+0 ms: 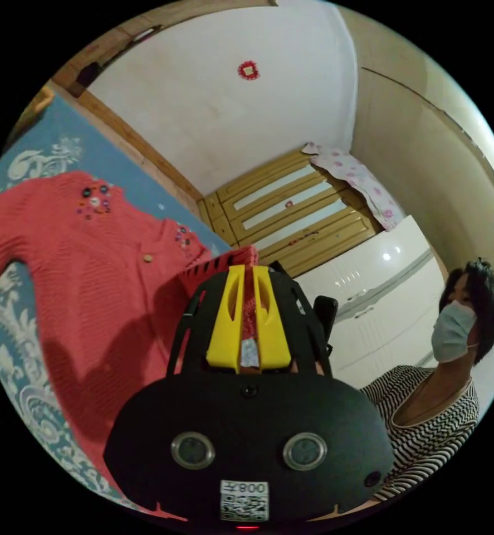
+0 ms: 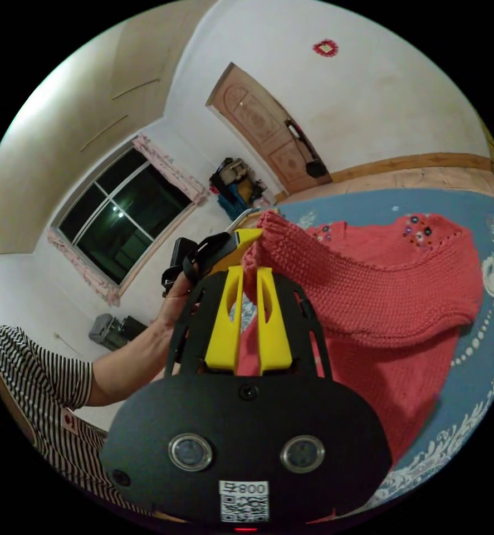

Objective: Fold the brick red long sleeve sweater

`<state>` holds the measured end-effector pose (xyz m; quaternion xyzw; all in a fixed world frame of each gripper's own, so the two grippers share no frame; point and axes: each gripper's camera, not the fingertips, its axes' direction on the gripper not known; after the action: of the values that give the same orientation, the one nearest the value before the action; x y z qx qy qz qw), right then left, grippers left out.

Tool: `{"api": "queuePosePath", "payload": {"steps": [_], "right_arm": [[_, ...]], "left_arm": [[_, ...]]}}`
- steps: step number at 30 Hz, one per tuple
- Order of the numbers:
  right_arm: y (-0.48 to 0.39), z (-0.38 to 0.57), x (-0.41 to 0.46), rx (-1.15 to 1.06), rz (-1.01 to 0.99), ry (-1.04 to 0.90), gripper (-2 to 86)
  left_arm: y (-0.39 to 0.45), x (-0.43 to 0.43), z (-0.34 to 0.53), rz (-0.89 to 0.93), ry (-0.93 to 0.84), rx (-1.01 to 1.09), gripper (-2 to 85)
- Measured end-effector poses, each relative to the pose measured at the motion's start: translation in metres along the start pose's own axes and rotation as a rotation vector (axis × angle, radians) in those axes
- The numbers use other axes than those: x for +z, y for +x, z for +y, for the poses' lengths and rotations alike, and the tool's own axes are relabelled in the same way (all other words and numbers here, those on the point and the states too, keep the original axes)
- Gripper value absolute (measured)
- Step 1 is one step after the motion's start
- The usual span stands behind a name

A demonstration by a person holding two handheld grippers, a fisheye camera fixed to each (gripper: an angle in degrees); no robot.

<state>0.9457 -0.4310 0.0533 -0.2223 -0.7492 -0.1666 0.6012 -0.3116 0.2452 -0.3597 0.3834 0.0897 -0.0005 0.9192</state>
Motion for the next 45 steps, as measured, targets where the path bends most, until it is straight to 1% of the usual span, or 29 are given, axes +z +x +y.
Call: {"api": "queuePosePath", "payload": {"steps": [2, 4, 7, 11, 14, 16, 17, 19, 20, 22, 24, 27, 29, 31, 33, 35, 36, 38, 41, 43, 45], "right_arm": [[-0.005, -0.005, 0.043, 0.010, -0.007, -0.050, 2.8], [-0.005, -0.009, 0.101, 0.030, 0.001, -0.138, 2.7], [-0.001, -0.011, 0.160, 0.066, -0.022, -0.284, 2.3], [0.002, -0.021, 0.184, 0.052, 0.040, -0.281, 1.5], [0.023, -0.041, 0.188, 0.072, 0.200, -0.228, 0.7], [0.044, -0.061, 0.194, 0.116, 0.373, -0.200, 0.4], [0.048, -0.066, 0.197, 0.124, 0.422, -0.202, 0.3], [0.061, -0.081, 0.221, 0.139, 0.603, -0.263, 0.2], [0.064, -0.084, 0.231, 0.140, 0.638, -0.299, 0.2], [0.074, -0.086, 0.278, 0.131, 0.735, -0.473, 0.1], [0.065, -0.087, 0.297, 0.048, 0.793, -0.414, 0.1], [0.059, -0.099, 0.325, 0.049, 0.832, -0.468, 0.1], [0.050, -0.107, 0.335, 0.043, 0.804, -0.458, 0.1], [0.025, -0.112, 0.344, -0.006, 0.712, -0.357, 0.1], [0.005, -0.112, 0.359, -0.053, 0.632, -0.324, 0.2], [-0.014, -0.109, 0.383, -0.110, 0.518, -0.338, 0.2], [-0.024, -0.106, 0.400, -0.140, 0.437, -0.362, 0.2], [-0.034, -0.102, 0.428, -0.174, 0.380, -0.408, 0.2], [-0.035, -0.100, 0.467, -0.178, 0.342, -0.464, 0.2], [-0.027, -0.100, 0.488, -0.153, 0.281, -0.500, 0.2], [-0.017, -0.098, 0.505, -0.137, 0.311, -0.568, 0.2]], "left_arm": [[-0.021, -0.041, -0.001, -0.122, 0.026, -0.051, 2.5], [-0.042, -0.068, 0.001, -0.179, 0.046, -0.136, 2.4], [-0.075, -0.109, 0.007, -0.237, 0.082, -0.248, 2.4], [-0.097, -0.162, 0.008, -0.246, 0.118, -0.298, 2.6], [-0.101, -0.193, 0.002, -0.259, 0.099, -0.280, 3.1], [-0.104, -0.210, 0.000, -0.303, 0.072, -0.275, 3.4], [-0.106, -0.223, 0.000, -0.330, 0.074, -0.280, 3.8], [-0.108, -0.245, 0.001, -0.347, 0.100, -0.282, 4.5], [-0.109, -0.256, 0.002, -0.376, 0.089, -0.283, 4.8], [-0.112, -0.271, 0.003, -0.441, 0.020, -0.291, 5.1], [-0.112, -0.291, 0.006, -0.464, 0.012, -0.295, 5.6], [-0.104, -0.337, 0.011, -0.473, 0.093, -0.260, 7.1], [-0.102, -0.383, 0.014, -0.541, 0.171, -0.272, 8.6], [-0.106, -0.422, 0.018, -0.609, 0.256, -0.327, 9.3], [-0.110, -0.462, 0.022, -0.675, 0.356, -0.390, 9.8], [-0.116, -0.511, 0.027, -0.729, 0.499, -0.479, 10.3], [-0.118, -0.522, 0.029, -0.734, 0.535, -0.505, 10.5], [-0.126, -0.558, 0.033, -0.714, 0.649, -0.579, 11.3], [-0.135, -0.584, 0.034, -0.681, 0.724, -0.637, 11.5], [-0.141, -0.591, 0.031, -0.672, 0.721, -0.649, 11.3], [-0.147, -0.592, 0.027, -0.675, 0.694, -0.660, 10.6]]}}
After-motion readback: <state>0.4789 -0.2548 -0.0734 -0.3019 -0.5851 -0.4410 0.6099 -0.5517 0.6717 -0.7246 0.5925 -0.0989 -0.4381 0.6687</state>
